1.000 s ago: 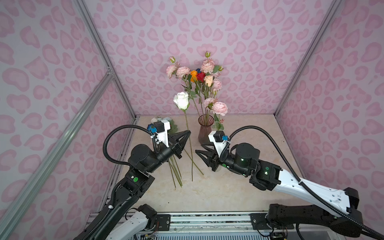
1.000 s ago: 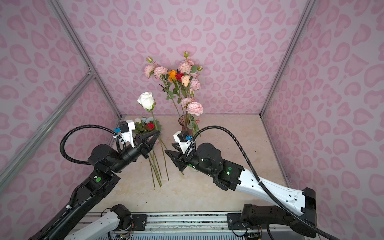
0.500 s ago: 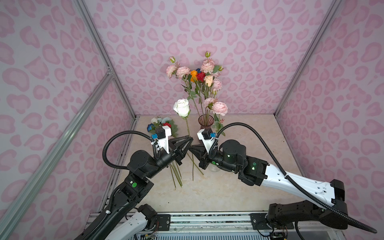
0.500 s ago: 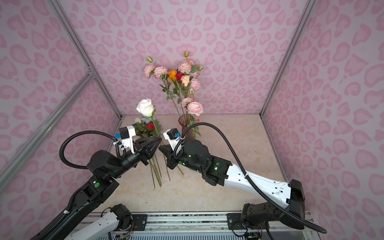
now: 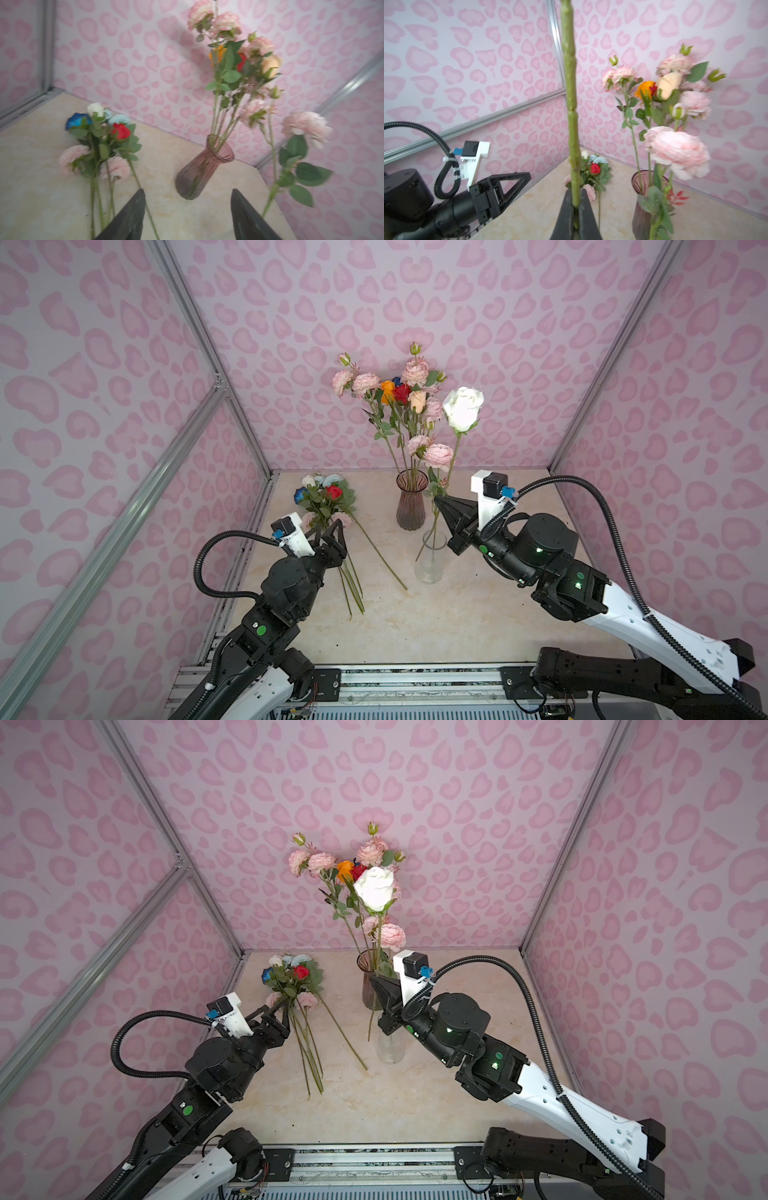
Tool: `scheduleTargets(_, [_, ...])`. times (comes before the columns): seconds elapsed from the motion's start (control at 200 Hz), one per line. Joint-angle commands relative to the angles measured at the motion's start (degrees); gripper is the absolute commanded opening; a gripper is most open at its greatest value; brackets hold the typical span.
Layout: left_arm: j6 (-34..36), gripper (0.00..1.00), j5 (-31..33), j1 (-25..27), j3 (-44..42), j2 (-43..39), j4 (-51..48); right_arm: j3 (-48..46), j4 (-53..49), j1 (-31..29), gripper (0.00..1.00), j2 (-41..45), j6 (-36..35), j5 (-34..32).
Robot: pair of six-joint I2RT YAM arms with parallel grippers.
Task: Arrange the flowers into the vase
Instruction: 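Lift the white rose away with the right gripper while the left gripper opens, then lower the white rose into the clear glass cylinder with the right gripper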
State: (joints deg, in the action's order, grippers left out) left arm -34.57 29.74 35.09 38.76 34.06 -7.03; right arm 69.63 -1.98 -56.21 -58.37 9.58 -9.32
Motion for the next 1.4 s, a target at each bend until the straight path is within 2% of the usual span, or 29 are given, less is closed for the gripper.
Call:
scheduleTargets(0.0, [-5.39, 0.67, 8.43, -0.78, -1.45, 1.02, -5.95, 1.1, -1.7, 3.87, 0.0, 1.71, -0.76, 0.04])
scheduleTargets(0.13, [-7.05, 0.66, 5.46, -2.24, -2.03, 3.53, -7.52, 3.25, -2.99, 9.72, 0.0, 2.08, -1.19, 1.99])
scheduleTargets(0.26, [-7.88, 0.66, 3.44, -3.08, -1.75, 5.67, -8.72, 3.94, -2.84, 16.07, 0.0, 0.61, 2.52, 7.14])
scheduleTargets(0.43, [-8.21, 0.66, 2.53, -3.63, -2.07, 6.78, -8.43, 2.03, -0.22, 18.6, 0.0, -1.54, 5.36, 9.78])
scheduleTargets(0.75, [-8.3, 0.66, 1.22, -4.43, -3.42, 9.44, -6.99, -6.06, 3.14, 19.33, 0.0, -1.14, 9.9, 10.47])
scheduleTargets(1.005, [-9.8, 0.66, -1.17, -5.03, -2.56, 17.82, -5.67, -16.34, 9.71, 19.29, 0.01, -2.07, 15.12, 11.86])
scheduleTargets(1.135, [-8.16, 0.64, -4.06, -5.12, -1.68, 20.85, -4.52, -19.12, 12.18, 19.32, 0.03, -3.97, 16.32, 12.74])
scheduleTargets(1.395, [-7.91, 0.65, -3.99, -5.21, -2.29, 22.41, -3.17, -21.53, 13.65, 19.34, 0.16, -4.15, 16.85, 13.01])
